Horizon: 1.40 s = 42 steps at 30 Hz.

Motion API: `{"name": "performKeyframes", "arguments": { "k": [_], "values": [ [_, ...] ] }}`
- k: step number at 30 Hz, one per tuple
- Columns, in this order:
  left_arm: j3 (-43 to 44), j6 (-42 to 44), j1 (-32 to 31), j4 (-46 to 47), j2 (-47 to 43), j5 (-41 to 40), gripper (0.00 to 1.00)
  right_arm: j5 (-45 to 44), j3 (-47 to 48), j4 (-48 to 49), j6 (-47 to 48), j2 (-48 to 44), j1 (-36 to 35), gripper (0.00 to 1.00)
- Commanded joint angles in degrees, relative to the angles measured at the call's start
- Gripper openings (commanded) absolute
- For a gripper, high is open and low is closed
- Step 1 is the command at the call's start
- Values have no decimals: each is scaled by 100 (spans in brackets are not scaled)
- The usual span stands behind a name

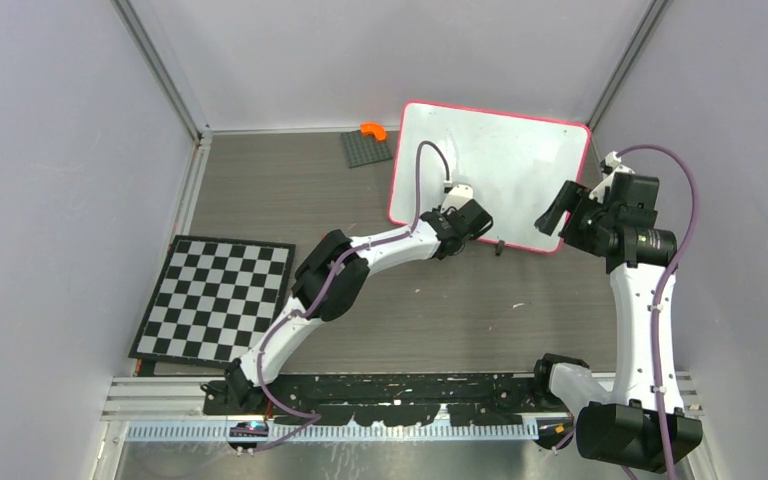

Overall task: Write a sentence on the whiteboard
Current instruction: Move the whiteboard to the center of the board.

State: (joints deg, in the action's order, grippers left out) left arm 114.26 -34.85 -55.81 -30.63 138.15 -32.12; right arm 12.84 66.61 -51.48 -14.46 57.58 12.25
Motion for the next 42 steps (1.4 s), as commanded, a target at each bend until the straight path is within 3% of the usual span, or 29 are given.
{"name": "performKeyframes", "arguments": {
  "k": [1,6,10,19,22,25,33,42],
  "values": [
    [-79,-464,-133,-381,-398,-963,0,142,-202,110,387,-99,32,78],
    [139,-441,-380,-460,-278,-771,13,265,-382,-38,1131,9,32,76],
    [232,-529,-390,-551,-281,-199,35,64,-570,80,1329,29,32,76],
    [-679,-45,-394,386,-1344,1379,52,-102,-893,511,1591,256,28,72],
    [-1069,331,-387,609,-1960,1841,84,-149,-1127,918,1457,230,11,62],
    [-1098,607,-377,213,-2417,2041,97,-228,-1362,1290,1174,245,-224,60],
    [-2273,1234,423,-51,-4019,2366,100,-1494,-1589,2210,866,1009,-1549,59],
    [-2909,1535,2067,-322,-5537,2499,100,-1954,-1567,3119,653,2144,-2043,55]
  ]
}}
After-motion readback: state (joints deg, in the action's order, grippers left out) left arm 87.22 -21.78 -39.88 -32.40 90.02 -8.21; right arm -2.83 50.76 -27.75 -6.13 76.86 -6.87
